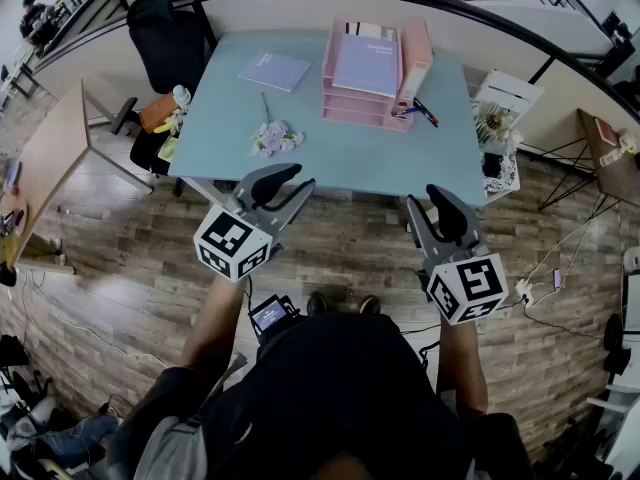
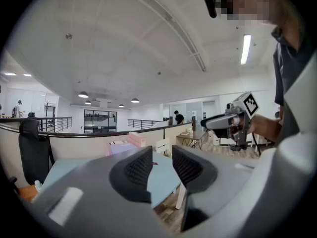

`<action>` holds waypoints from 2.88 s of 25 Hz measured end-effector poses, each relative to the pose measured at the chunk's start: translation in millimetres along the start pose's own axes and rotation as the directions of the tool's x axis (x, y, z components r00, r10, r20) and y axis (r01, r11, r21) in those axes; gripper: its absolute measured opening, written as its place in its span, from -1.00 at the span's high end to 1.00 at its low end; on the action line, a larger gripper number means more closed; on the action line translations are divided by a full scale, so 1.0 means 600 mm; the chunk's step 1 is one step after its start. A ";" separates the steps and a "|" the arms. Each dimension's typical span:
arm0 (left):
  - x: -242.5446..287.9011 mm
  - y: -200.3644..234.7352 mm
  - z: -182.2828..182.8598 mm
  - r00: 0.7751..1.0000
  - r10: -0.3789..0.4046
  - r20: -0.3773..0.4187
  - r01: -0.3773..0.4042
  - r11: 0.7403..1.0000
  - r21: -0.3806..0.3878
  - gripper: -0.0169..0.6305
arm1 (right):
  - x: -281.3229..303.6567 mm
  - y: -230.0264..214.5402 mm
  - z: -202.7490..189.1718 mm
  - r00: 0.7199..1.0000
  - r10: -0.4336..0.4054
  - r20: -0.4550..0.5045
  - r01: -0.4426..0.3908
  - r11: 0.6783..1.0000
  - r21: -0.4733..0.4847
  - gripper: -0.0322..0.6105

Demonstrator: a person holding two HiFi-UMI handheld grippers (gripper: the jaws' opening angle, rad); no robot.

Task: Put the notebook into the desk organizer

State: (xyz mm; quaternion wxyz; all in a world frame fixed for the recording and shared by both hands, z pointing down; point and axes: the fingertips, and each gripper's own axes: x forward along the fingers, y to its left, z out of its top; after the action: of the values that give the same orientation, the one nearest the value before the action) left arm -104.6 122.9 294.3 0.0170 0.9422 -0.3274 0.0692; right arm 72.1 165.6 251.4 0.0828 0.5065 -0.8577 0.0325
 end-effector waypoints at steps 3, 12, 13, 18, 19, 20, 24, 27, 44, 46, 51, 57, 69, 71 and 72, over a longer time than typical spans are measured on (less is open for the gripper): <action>0.002 0.000 0.002 1.000 0.001 0.001 -0.001 1.000 -0.002 0.40 | 0.002 -0.002 0.002 1.000 0.002 -0.002 -0.002 1.000 -0.003 0.46; 0.000 0.001 -0.005 1.000 0.002 0.002 -0.002 1.000 -0.010 0.40 | 0.006 0.004 -0.002 1.000 0.006 -0.008 -0.006 1.000 -0.003 0.46; 0.000 0.002 -0.006 1.000 0.002 0.002 -0.002 1.000 -0.012 0.40 | 0.007 0.004 -0.002 1.000 0.006 -0.008 -0.006 1.000 -0.001 0.46; -0.005 0.009 -0.009 1.000 0.000 0.007 0.000 1.000 -0.018 0.40 | 0.014 0.009 0.003 1.000 0.003 0.014 -0.004 0.999 0.036 0.45; -0.007 0.011 -0.010 1.000 -0.002 0.009 0.002 1.000 -0.019 0.40 | 0.015 0.010 0.005 1.000 0.001 0.017 -0.002 0.999 0.042 0.45; -0.009 0.012 -0.011 1.000 -0.004 0.010 0.004 1.000 -0.020 0.40 | 0.017 0.012 0.006 1.000 -0.001 0.019 0.000 0.999 0.046 0.45; -0.021 0.020 -0.015 1.000 -0.013 0.016 0.014 1.000 -0.021 0.40 | 0.025 0.025 0.010 1.000 -0.009 0.022 0.008 0.999 0.049 0.45; -0.023 0.030 -0.018 1.000 -0.014 0.021 0.015 1.000 -0.022 0.40 | 0.032 0.030 0.014 1.000 -0.013 0.022 0.012 0.999 0.042 0.45; 0.030 0.066 -0.005 0.997 0.080 0.007 -0.079 0.996 -0.030 0.40 | 0.094 -0.047 0.024 0.998 0.060 0.029 -0.061 0.997 0.040 0.45; 0.039 0.070 -0.004 0.995 0.104 0.002 -0.104 0.994 -0.035 0.40 | 0.105 -0.060 0.024 0.996 0.084 0.028 -0.085 0.995 0.043 0.45; 0.061 0.074 -0.001 0.988 0.155 -0.012 -0.155 0.987 -0.037 0.40 | 0.131 -0.091 0.022 0.990 0.137 0.031 -0.139 0.989 0.048 0.45; 0.084 0.068 0.004 0.976 0.215 -0.025 -0.216 0.976 -0.041 0.40 | 0.147 -0.128 0.022 0.980 0.196 0.037 -0.198 0.979 0.053 0.45; 0.136 0.058 0.003 0.952 0.298 -0.075 -0.301 0.953 -0.028 0.40 | 0.171 -0.184 -0.006 0.952 0.306 0.027 -0.307 0.950 0.061 0.45; 0.143 0.056 0.009 0.950 0.306 -0.071 -0.308 0.951 -0.031 0.40 | 0.168 -0.194 -0.005 0.950 0.311 0.035 -0.313 0.948 0.058 0.45; 0.146 0.055 0.013 0.948 0.309 -0.070 -0.312 0.950 -0.030 0.40 | 0.167 -0.199 -0.004 0.949 0.311 0.039 -0.313 0.948 0.058 0.45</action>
State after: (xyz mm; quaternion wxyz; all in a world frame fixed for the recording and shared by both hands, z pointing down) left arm -56.2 42.8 298.6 0.0354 0.8757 -0.4722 0.0948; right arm 129.4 21.2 267.7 0.0476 0.3671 -0.9267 0.0650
